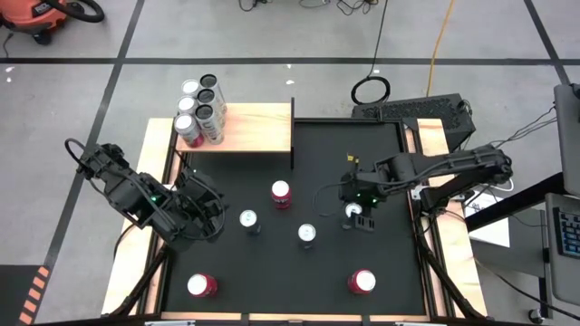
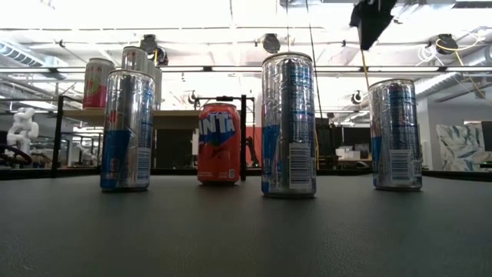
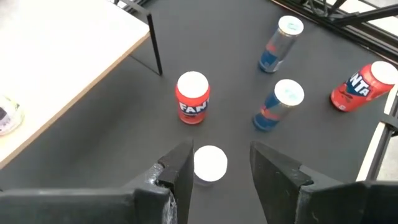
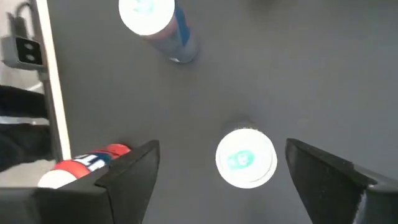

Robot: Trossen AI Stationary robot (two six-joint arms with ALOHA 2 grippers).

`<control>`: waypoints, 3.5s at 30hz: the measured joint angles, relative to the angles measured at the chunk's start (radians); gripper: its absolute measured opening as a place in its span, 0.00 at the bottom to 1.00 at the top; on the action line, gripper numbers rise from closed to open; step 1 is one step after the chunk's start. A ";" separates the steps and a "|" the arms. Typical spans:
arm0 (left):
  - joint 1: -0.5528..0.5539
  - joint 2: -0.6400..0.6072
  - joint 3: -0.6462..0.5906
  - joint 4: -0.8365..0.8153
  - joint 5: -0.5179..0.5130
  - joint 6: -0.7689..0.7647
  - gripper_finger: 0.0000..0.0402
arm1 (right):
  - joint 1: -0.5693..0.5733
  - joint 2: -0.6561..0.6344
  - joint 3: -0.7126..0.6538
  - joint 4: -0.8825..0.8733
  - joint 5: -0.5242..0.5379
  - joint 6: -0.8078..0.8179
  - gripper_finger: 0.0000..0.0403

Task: Place canned beverage on shelf
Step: Put the top right blue soda can on the shelf

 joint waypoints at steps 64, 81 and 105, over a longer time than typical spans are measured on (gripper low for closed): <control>-0.038 0.130 0.000 0.046 -0.023 -0.060 0.37 | -0.110 0.000 -0.362 0.271 -0.129 -0.107 0.55; 0.140 0.032 0.000 0.249 -0.030 0.256 0.37 | -0.110 0.001 -0.012 0.208 -0.126 -0.106 0.55; 0.373 0.005 0.001 0.661 0.272 0.645 0.92 | -0.110 0.009 0.255 0.455 -0.095 -0.402 0.55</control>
